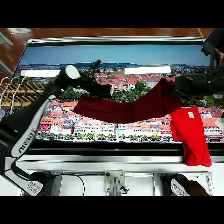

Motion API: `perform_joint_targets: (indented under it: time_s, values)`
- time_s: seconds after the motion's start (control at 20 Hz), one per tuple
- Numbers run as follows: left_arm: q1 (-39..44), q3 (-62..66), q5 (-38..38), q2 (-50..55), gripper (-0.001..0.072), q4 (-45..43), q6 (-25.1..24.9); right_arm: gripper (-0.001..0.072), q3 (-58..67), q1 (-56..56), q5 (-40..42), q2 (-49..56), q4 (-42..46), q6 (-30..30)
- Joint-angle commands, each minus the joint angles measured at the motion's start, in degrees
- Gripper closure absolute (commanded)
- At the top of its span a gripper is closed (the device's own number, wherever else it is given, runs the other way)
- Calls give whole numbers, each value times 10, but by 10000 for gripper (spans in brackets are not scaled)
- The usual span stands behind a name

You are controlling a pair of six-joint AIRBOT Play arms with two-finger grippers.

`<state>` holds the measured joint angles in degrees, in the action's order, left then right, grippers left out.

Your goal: Fold the shirts.

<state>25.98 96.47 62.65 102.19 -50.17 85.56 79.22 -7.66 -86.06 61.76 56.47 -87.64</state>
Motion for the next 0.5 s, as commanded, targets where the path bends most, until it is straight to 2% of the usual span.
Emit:
perform_joint_targets:
  time_s: [0.0, 0.2, 0.3, 0.45]
  values:
    - [76, 0, -31, 32, 673, 47, 9, 654, 0, 0, -37, -54, 4, -23]
    - [143, 0, -16, 79, 674, 173, -19, 654, 0, 0, -41, -76, 6, -37]
    - [167, 0, 1, 99, 674, 257, -63, 654, 0, 0, -40, -77, 6, -37]
    - [165, 0, -42, 102, 676, 292, -85, 653, 0, 0, -35, -77, 6, -39]
